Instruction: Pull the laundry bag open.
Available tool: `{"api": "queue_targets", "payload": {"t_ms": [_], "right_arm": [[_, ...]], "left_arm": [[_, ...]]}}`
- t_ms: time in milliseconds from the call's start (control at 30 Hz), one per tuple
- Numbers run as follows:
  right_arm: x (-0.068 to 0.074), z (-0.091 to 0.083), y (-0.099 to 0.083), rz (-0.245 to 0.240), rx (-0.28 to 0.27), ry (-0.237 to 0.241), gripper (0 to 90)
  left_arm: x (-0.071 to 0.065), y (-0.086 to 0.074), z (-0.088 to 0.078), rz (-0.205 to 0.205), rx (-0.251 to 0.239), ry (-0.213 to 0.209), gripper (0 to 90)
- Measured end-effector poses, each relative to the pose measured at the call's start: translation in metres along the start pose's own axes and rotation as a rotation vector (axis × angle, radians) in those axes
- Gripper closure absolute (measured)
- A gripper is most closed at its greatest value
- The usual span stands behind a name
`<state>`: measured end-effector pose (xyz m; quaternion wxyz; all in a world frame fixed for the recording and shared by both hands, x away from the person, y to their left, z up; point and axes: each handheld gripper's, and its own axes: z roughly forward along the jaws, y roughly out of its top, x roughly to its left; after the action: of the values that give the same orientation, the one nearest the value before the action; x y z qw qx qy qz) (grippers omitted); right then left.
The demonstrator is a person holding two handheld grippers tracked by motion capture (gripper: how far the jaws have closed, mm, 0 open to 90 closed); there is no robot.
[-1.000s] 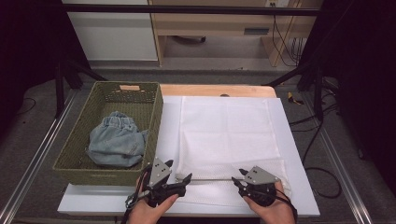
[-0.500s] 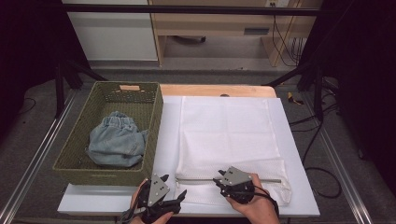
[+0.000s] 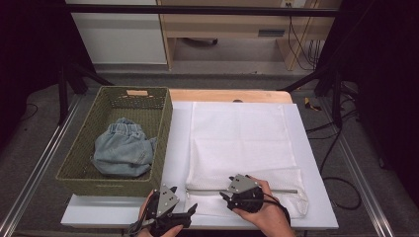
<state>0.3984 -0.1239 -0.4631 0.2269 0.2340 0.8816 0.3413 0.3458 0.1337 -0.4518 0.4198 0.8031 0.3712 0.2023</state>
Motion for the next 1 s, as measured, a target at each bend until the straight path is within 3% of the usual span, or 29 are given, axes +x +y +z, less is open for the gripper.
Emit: {"api": "queue_targets", "payload": {"t_ms": [167,267,300,333,367,400,533,767,1000], "right_arm": [[0.004,0.009,0.002,-0.027,0.023,0.003,45.8],[0.005,0.012,0.003,-0.058,0.046,-0.023,59.9],[0.005,0.012,0.003,-0.058,0.046,-0.023,59.9],[0.003,0.012,0.002,-0.058,0.047,-0.024,71.0],[0.003,0.012,0.002,-0.058,0.047,-0.024,71.0],[0.002,0.010,0.002,-0.046,0.039,-0.027,78.3],[-0.004,0.004,0.005,-0.015,0.005,-0.053,88.9],[-0.013,-0.005,0.009,0.035,-0.030,-0.062,89.6],[-0.021,-0.024,0.026,0.064,-0.070,-0.074,90.0]], "left_arm": [[-0.002,-0.001,0.001,0.011,0.014,-0.005,16.6],[-0.002,-0.001,0.001,0.018,0.019,-0.001,16.5],[-0.002,-0.001,0.001,0.018,0.019,-0.001,16.5],[-0.002,-0.002,0.001,0.020,0.021,0.003,16.5],[-0.002,-0.002,0.001,0.020,0.021,0.003,16.5],[-0.002,-0.003,0.002,0.019,0.026,0.004,16.5],[-0.003,-0.004,0.003,0.032,0.050,0.004,16.5],[-0.005,-0.004,0.004,0.045,0.054,0.007,17.7],[-0.005,-0.003,0.004,0.048,0.051,0.016,19.5]]}}
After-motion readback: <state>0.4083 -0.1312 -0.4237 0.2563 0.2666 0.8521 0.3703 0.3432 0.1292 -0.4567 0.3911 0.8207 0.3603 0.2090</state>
